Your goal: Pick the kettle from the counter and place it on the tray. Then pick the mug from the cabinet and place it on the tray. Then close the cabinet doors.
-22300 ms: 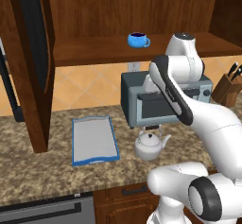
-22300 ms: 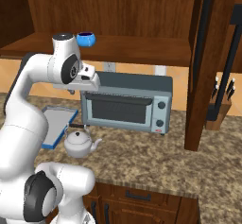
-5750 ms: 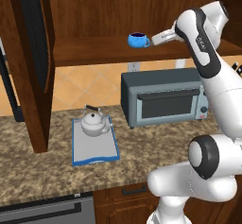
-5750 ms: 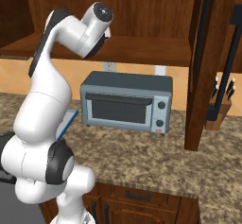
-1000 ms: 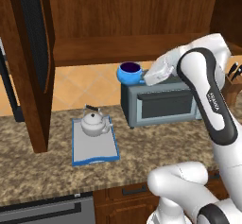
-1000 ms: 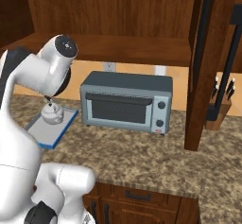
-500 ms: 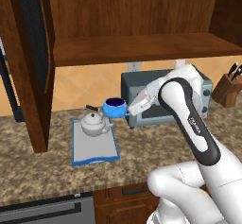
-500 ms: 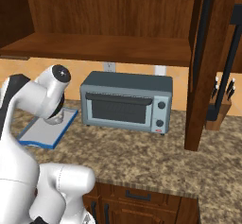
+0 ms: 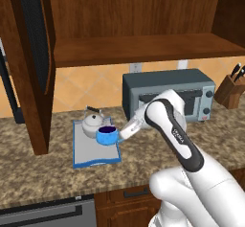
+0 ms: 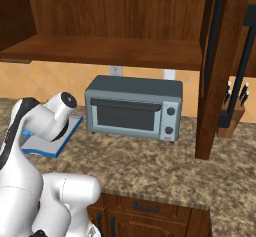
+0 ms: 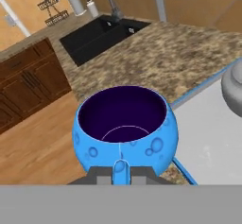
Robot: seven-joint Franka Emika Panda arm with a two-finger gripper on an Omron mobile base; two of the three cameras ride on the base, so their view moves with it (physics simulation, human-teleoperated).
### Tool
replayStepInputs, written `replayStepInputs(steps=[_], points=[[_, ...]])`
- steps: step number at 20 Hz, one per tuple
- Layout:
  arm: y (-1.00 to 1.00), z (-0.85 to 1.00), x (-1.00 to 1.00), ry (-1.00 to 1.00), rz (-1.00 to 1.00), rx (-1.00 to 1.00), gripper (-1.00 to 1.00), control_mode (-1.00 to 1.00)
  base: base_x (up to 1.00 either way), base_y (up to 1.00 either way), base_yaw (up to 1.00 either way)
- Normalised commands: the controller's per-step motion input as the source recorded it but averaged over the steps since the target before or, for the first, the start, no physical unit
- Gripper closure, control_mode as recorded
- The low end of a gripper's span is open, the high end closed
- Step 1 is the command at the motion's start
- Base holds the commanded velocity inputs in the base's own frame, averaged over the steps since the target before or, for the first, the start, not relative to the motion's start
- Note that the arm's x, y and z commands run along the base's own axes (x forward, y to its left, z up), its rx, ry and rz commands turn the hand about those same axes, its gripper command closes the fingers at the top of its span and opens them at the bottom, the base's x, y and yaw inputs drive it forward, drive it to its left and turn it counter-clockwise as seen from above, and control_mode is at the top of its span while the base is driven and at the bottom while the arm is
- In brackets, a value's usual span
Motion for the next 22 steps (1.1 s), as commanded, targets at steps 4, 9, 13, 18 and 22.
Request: replayStepInputs(steps=[4, 9, 13, 18, 22], points=[[0.21, -0.67, 0.39, 0.02, 0.0, 0.0, 1.0, -1.0, 0.0, 0.0, 0.0], [0.04, -0.5, 0.61, 0.0, 0.0, 0.0, 1.0, -1.0, 0.0, 0.0, 0.0], [0.01, -0.44, 0.58, 0.0, 0.0, 0.0, 1.0, -1.0, 0.0, 0.0, 0.0], [0.19, -0.36, 0.54, 0.0, 0.0, 0.0, 1.0, -1.0, 0.0, 0.0, 0.0], [0.22, -0.27, 0.38, 0.0, 0.0, 0.0, 1.0, -1.0, 0.0, 0.0, 0.0]])
